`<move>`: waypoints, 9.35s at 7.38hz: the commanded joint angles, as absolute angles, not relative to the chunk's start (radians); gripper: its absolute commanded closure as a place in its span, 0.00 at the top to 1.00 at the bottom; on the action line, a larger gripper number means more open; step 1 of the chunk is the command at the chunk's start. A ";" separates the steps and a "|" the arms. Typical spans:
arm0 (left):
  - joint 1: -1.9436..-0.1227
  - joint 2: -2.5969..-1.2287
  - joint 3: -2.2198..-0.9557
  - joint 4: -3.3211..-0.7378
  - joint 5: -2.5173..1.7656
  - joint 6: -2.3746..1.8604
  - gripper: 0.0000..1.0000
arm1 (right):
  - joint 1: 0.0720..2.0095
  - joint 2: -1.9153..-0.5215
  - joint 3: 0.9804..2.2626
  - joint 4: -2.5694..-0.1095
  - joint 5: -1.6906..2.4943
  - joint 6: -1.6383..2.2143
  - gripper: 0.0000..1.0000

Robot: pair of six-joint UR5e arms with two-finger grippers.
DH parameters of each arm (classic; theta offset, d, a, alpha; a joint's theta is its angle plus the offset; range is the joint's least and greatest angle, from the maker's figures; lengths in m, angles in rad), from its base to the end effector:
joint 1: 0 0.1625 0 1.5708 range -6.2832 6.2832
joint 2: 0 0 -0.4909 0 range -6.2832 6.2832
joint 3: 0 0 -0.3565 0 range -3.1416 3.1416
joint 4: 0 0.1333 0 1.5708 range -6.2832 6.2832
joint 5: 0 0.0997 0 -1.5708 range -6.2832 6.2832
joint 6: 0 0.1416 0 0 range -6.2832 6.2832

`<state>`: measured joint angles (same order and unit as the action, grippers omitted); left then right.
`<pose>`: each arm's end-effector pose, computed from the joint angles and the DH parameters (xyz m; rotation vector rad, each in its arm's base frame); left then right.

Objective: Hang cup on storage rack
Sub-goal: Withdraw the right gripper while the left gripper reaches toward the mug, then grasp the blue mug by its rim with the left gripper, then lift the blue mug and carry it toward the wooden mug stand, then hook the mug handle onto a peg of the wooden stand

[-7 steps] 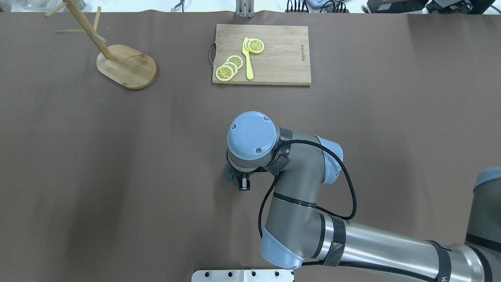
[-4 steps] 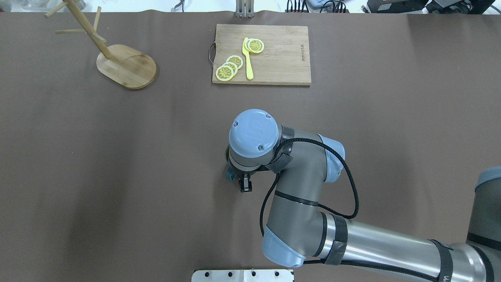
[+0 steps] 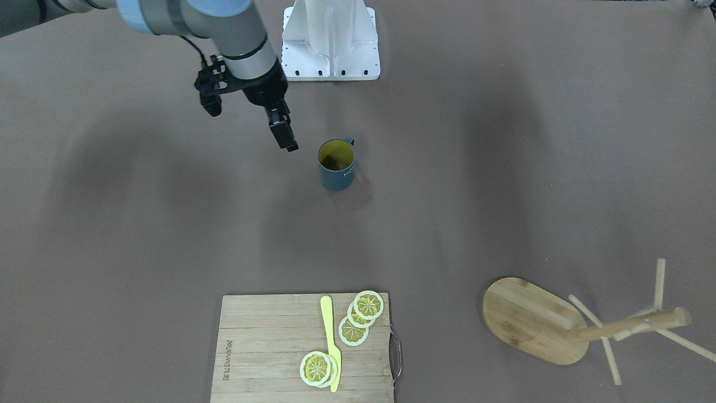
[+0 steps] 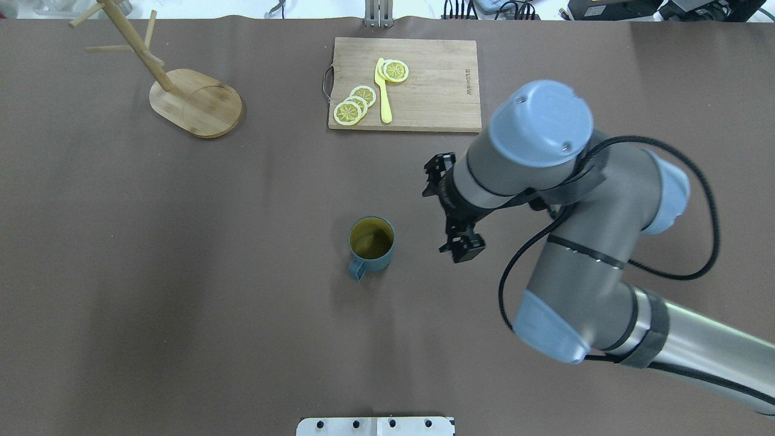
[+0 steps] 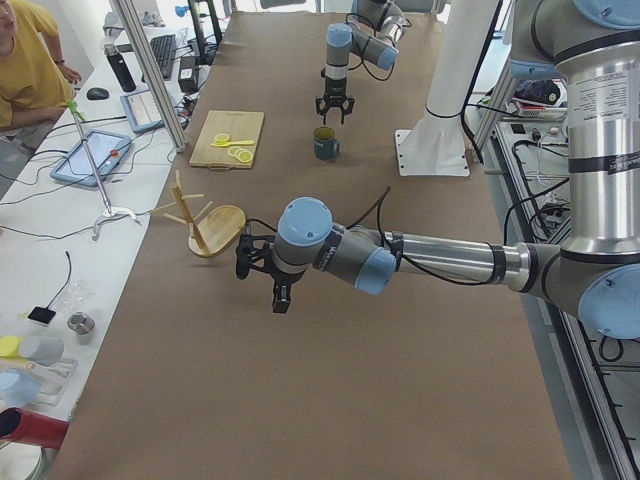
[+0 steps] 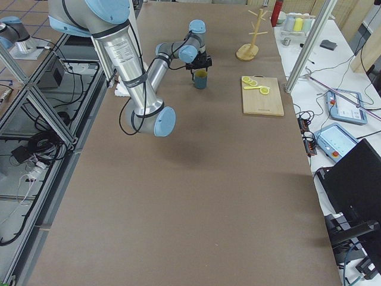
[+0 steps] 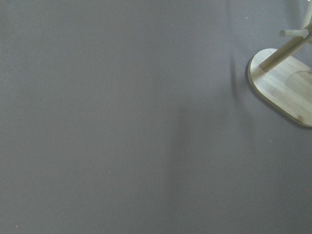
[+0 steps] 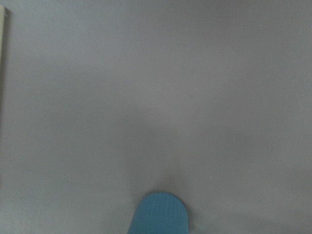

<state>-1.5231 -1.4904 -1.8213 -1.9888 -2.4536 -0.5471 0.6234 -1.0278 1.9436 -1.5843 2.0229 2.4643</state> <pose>-0.0027 -0.4454 0.6110 0.2735 0.9785 -0.1964 -0.4719 -0.4273 0.3008 -0.5718 -0.8761 1.1839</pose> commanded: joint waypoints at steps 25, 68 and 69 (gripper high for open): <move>-0.288 -2.163 -1.786 -1.798 -1.509 -0.848 0.76 | 1.233 -1.488 1.678 -1.572 2.212 0.391 1.00; -1.054 -2.137 -1.057 -3.405 -1.736 -2.537 0.00 | 1.233 -1.509 1.663 -1.463 2.164 0.400 1.00; -1.063 -2.135 -1.045 -3.428 -1.744 -2.539 0.00 | 1.233 -1.509 1.663 -1.463 2.164 0.400 1.00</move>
